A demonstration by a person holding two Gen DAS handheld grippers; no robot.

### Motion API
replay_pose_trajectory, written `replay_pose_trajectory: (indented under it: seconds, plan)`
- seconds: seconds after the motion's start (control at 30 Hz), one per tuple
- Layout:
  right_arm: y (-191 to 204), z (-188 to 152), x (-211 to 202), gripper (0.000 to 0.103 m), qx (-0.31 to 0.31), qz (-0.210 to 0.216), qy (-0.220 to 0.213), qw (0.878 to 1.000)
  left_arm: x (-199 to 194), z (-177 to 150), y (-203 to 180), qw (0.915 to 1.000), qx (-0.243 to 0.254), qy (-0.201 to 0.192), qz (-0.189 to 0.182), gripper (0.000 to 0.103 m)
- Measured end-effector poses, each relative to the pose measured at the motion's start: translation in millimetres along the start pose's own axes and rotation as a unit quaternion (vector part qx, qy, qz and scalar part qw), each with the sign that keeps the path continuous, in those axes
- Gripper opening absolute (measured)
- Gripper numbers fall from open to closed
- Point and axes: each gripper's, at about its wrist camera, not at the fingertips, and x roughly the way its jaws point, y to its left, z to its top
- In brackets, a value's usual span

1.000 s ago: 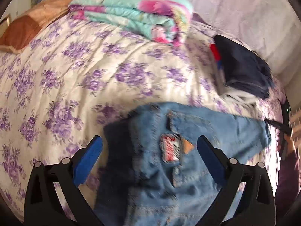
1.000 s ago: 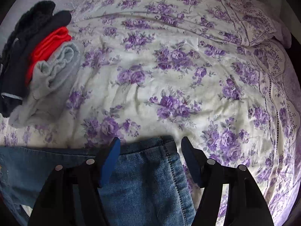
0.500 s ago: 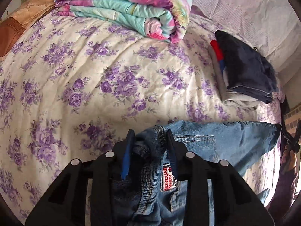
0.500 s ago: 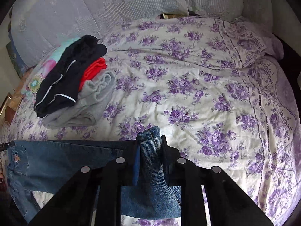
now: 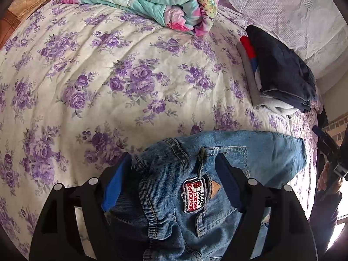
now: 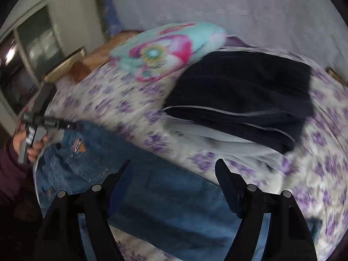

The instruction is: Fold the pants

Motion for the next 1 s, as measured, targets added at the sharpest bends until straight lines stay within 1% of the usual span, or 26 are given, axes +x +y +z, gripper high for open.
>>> replay_pose_trajectory:
  seconds: [0.03, 0.07, 0.1, 0.13, 0.17, 0.2, 0.23, 0.27, 0.3, 0.33, 0.4, 0.5, 0.6, 0.67, 0.73, 0.8, 0.87, 0.9, 0.93, 0.97, 1.0]
  plan:
    - [19, 9, 23, 0.078, -0.035, -0.005, 0.023, 0.999, 4, -1, -1, 1.0000, 0.005, 0.004, 0.007, 0.076]
    - [30, 16, 47, 0.078, -0.056, -0.013, 0.049, 0.997, 7, -2, -2, 0.9998, 0.011, 0.005, 0.017, 0.075]
    - [35, 21, 69, 0.078, -0.064, -0.025, 0.073, 0.995, 8, -4, -4, 0.9994, 0.016, 0.004, 0.029, 0.069]
    - [35, 24, 88, 0.075, -0.061, -0.032, 0.097, 0.993, 8, -6, -5, 0.9990, 0.023, 0.002, 0.038, 0.066]
    - [34, 23, 105, 0.051, -0.049, -0.030, 0.122, 0.991, 6, -7, -6, 0.9989, 0.026, -0.001, 0.038, 0.064]
    - [31, 21, 118, 0.028, -0.033, -0.012, 0.151, 0.988, 4, -8, -6, 0.9989, 0.027, -0.004, 0.038, 0.058]
    - [31, 16, 125, 0.008, -0.023, 0.006, 0.175, 0.984, -1, -8, -5, 0.9989, 0.027, -0.007, 0.039, 0.045]
    - [37, 12, 121, 0.006, -0.040, -0.001, 0.167, 0.985, -6, -9, -3, 0.9991, 0.025, -0.008, 0.034, 0.043]
    - [45, 9, 110, 0.005, -0.059, -0.006, 0.153, 0.986, -12, -10, -1, 0.9994, 0.024, -0.011, 0.021, 0.040]
    - [47, 8, 95, 0.004, -0.061, -0.008, 0.134, 0.989, -19, -12, -1, 0.9994, 0.028, -0.015, 0.015, 0.036]
    - [48, 5, 57, 0.004, -0.049, 0.005, 0.090, 0.995, -34, -19, -3, 0.9991, 0.035, -0.025, 0.004, 0.034]
    - [64, -12, -6, 0.004, -0.062, 0.016, 0.044, 0.997, -64, -37, -14, 0.9974, 0.053, -0.046, -0.015, 0.032]
    - [96, -51, -58, 0.004, -0.088, 0.019, 0.012, 0.996, -93, -68, -28, 0.9946, 0.078, -0.065, -0.020, 0.032]
    - [118, -84, -81, 0.004, -0.097, 0.018, -0.009, 0.995, -110, -95, -31, 0.9926, 0.094, -0.073, -0.023, 0.032]
    - [142, -123, -91, 0.004, -0.095, 0.021, -0.031, 0.995, -121, -125, -32, 0.9910, 0.108, -0.076, -0.024, 0.032]
    - [160, -162, -87, 0.004, -0.076, 0.027, -0.045, 0.996, -125, -155, -28, 0.9913, 0.109, -0.070, -0.022, 0.033]
    - [170, -196, -75, 0.004, -0.051, 0.032, -0.060, 0.996, -123, -180, -20, 0.9930, 0.101, -0.053, -0.027, 0.039]
    - [172, -208, -65, 0.004, -0.035, 0.032, -0.065, 0.997, -122, -190, -14, 0.9943, 0.089, -0.046, -0.038, 0.049]
    - [169, -218, -56, 0.004, -0.013, 0.037, -0.073, 0.997, -121, -200, -5, 0.9954, 0.069, -0.040, -0.054, 0.063]
    - [164, -226, -50, 0.004, 0.012, 0.044, -0.084, 0.995, -121, -208, 3, 0.9959, 0.048, -0.037, -0.066, 0.067]
    - [158, -230, -45, 0.004, 0.029, 0.050, -0.091, 0.994, -122, -214, 11, 0.9957, 0.029, -0.040, -0.079, 0.069]
